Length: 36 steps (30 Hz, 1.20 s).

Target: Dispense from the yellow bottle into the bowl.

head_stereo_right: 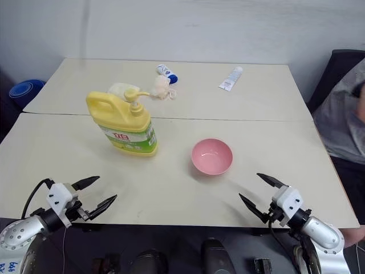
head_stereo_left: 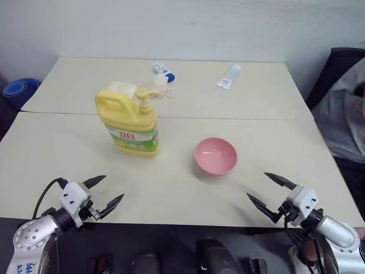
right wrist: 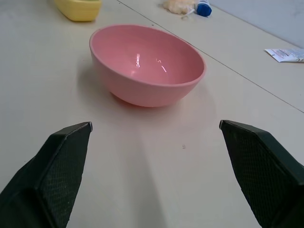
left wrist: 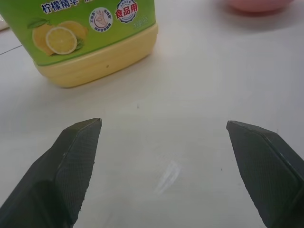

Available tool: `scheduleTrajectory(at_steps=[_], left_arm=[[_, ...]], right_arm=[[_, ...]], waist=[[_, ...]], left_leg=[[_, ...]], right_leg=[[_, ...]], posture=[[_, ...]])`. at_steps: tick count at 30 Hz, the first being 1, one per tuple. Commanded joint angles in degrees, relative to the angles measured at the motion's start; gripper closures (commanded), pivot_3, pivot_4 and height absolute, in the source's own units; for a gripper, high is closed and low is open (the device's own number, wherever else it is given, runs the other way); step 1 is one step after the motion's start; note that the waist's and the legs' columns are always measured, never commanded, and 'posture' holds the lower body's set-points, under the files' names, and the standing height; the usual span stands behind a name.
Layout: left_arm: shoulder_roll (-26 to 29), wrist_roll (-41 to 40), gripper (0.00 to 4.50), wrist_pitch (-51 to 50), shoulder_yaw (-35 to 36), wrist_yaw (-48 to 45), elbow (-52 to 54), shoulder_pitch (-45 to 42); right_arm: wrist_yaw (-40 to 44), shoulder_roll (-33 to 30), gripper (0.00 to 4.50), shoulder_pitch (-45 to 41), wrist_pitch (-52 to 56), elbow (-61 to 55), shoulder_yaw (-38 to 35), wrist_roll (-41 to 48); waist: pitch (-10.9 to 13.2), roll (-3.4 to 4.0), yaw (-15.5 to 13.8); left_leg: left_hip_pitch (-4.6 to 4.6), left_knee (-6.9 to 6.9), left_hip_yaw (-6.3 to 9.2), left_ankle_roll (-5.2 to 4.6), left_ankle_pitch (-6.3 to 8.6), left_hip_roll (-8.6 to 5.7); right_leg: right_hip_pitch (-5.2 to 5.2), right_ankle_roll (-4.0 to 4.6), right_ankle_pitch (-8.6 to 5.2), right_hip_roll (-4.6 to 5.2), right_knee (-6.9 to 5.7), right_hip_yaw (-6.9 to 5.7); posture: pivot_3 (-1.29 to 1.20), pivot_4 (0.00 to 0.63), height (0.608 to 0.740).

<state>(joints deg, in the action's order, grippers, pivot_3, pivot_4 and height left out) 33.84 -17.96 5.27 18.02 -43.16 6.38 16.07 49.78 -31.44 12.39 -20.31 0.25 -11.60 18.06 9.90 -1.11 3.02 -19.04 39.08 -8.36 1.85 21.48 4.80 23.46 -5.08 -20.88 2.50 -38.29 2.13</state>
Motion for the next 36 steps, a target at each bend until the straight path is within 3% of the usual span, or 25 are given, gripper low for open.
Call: scheduleTrajectory(at_steps=[1, 4, 7, 12, 21, 25, 35, 36], left_arm=[[0.1, -0.9, 0.03, -2.0, 0.0, 0.6, 2.4, -0.5], [0.7, -3.0, 0.03, -3.2, 0.2, -1.6, 3.1, -1.5], [6.3, -12.8, 0.03, -7.7, 1.2, -15.6, 4.3, -0.6], [11.9, -16.3, 0.03, -11.5, 0.5, -22.4, 7.0, -3.0], [10.4, -18.0, 0.03, -14.7, -0.8, -20.2, 10.2, -11.3], [10.0, -20.4, 0.0, -18.5, 0.4, -17.6, 11.7, -13.5], [10.4, -25.8, 0.0, -25.5, 2.9, -14.6, 13.3, -18.6], [10.6, -27.0, 0.0, -26.7, 3.4, -14.2, 13.6, -19.2]], right_arm=[[-0.1, -0.6, 0.0, -0.4, 0.3, -1.6, -0.6, 1.0], [1.2, -1.3, 0.0, -2.1, 3.8, -5.8, 1.6, 2.3], [1.0, -2.9, 0.0, -6.6, 13.8, -12.9, 6.4, 2.5], [-4.5, -3.0, 0.0, -16.7, 28.9, -16.0, 14.5, -5.0], [-9.3, 0.9, 0.0, -25.6, 38.6, -9.5, 25.0, -15.0], [-10.2, 2.3, 0.97, -27.5, 38.9, -7.2, 26.6, -17.0], [-6.8, 2.7, 4.49, -33.6, 38.7, -6.1, 26.4, -17.2], [-6.0, 2.4, 4.49, -34.2, 39.0, -6.6, 26.2, -16.9]], waist=[[0.0, 0.0, 0.0], [0.0, 0.0, 0.0], [0.0, -0.05, 0.4], [0.0, 0.0, 0.3], [0.0, -0.01, 0.2], [0.0, -0.02, 0.5], [0.0, -0.02, 0.6], [0.0, -0.02, 0.6]], left_leg=[[0.0, 0.0, 0.0, 0.0, 0.0, 0.0], [0.0, 0.01, 0.0, 0.0, 0.0, -0.01], [0.01, 0.04, 0.01, 0.01, -0.01, 0.05], [0.01, 0.05, 0.07, 0.05, -0.02, 0.15], [-0.15, 0.09, -0.02, 0.02, -0.01, -0.09], [-0.13, 0.08, -0.01, 0.03, -0.01, -0.04], [-0.12, 0.09, 0.01, 0.03, -0.01, -0.02], [-0.12, 0.11, 0.01, 0.03, -0.01, -0.01]], right_leg=[[0.0, 0.0, 0.0, 0.0, -0.01, 0.0], [0.0, 0.0, 0.0, -0.02, -0.02, 0.0], [0.07, 0.0, 0.0, -0.05, -0.17, 0.02], [0.17, 0.04, 0.0, -0.05, -0.24, 0.08], [0.19, 0.04, -0.01, -0.1, -0.14, -0.05], [0.23, 0.04, 0.0, -0.07, -0.18, -0.03], [0.29, 0.04, 0.0, -0.08, -0.24, -0.04], [0.28, 0.04, 0.0, -0.08, -0.24, -0.04]], posture=[[0.0, 0.15, 0.74], [0.0, 0.15, 0.74], [0.0, 0.15, 0.74], [0.0, 0.15, 0.74], [0.0, 0.15, 0.74], [0.0, 0.15, 0.74], [0.0, 0.15, 0.74], [0.0, 0.15, 0.74]])
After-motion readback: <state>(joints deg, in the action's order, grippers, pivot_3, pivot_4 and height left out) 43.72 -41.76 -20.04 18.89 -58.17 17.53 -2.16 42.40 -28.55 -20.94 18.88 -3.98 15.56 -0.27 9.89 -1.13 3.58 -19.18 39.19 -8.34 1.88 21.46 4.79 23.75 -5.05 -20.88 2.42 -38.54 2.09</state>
